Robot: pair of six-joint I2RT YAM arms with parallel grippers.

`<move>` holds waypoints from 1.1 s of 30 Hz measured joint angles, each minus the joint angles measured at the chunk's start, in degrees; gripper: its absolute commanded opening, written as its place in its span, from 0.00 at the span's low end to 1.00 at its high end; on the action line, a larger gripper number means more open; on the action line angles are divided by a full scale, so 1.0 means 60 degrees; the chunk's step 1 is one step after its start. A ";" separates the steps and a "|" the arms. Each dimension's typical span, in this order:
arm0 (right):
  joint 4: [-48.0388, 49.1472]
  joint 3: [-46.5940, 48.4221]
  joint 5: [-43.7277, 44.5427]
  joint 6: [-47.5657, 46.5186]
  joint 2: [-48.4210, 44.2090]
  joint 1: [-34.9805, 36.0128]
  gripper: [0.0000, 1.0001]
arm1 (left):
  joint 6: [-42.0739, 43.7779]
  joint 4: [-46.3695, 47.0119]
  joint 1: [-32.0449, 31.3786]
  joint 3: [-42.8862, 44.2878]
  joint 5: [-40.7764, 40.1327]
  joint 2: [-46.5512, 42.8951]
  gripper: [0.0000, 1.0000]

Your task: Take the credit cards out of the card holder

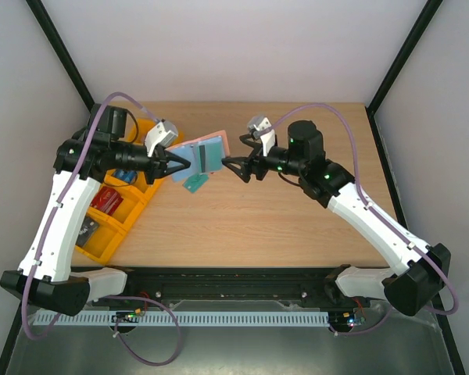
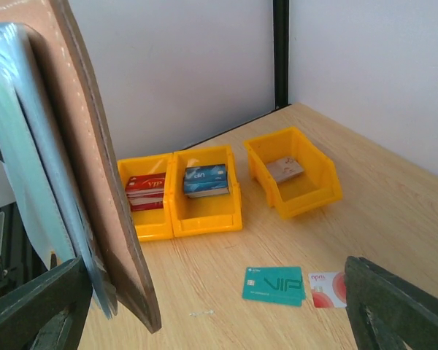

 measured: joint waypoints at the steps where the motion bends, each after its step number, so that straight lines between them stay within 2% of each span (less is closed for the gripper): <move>1: -0.0022 0.0000 0.0004 -0.0022 0.0011 -0.0004 0.92 | 0.0055 -0.0018 -0.0011 0.0011 0.0018 0.0000 0.02; 26: -0.0965 0.0466 0.0055 -0.0499 0.0397 0.0000 0.92 | 0.1566 -0.1137 -0.0342 0.0178 0.0095 0.0004 0.02; 33: -0.1027 0.0488 -0.0492 -0.0280 0.0401 0.0000 0.93 | 0.1596 -0.1162 -0.0459 0.0178 0.0098 0.0004 0.02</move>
